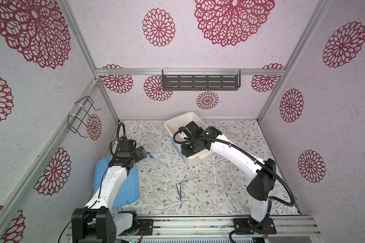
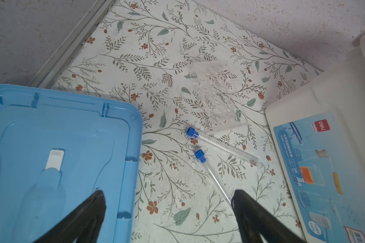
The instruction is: Organize the chemistry lab equipment
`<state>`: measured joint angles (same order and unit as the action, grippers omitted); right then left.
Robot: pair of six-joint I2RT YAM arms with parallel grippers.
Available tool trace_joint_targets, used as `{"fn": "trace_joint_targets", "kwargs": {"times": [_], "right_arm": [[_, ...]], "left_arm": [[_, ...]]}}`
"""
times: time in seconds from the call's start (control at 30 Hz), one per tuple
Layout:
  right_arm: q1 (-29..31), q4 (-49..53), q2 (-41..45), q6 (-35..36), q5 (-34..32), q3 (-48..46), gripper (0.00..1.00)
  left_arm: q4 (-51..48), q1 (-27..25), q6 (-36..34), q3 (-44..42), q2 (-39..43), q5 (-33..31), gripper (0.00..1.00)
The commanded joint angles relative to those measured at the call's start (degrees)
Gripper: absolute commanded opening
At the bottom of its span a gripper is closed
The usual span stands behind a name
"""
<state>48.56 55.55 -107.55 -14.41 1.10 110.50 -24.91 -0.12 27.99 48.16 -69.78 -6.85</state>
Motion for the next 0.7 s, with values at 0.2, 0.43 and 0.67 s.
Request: {"fn": "trace_joint_targets", "kwargs": {"times": [0.2, 0.43, 0.67], "right_arm": [[0.81, -13.10, 11.71, 2.98, -0.95, -7.08, 0.45], [5.81, -23.98, 11.28, 3.55, 0.12, -11.44, 0.46], [9.92, -29.17, 2.29, 5.37, 0.69, -10.31, 0.46]], "left_arm": [[1.75, -0.19, 5.23, 3.11, -4.16, 4.13, 0.98], [-1.13, 2.32, 6.90, 6.16, -7.10, 5.17, 0.99], [-7.49, 6.91, 5.77, 8.30, -4.81, 5.61, 1.00]]}}
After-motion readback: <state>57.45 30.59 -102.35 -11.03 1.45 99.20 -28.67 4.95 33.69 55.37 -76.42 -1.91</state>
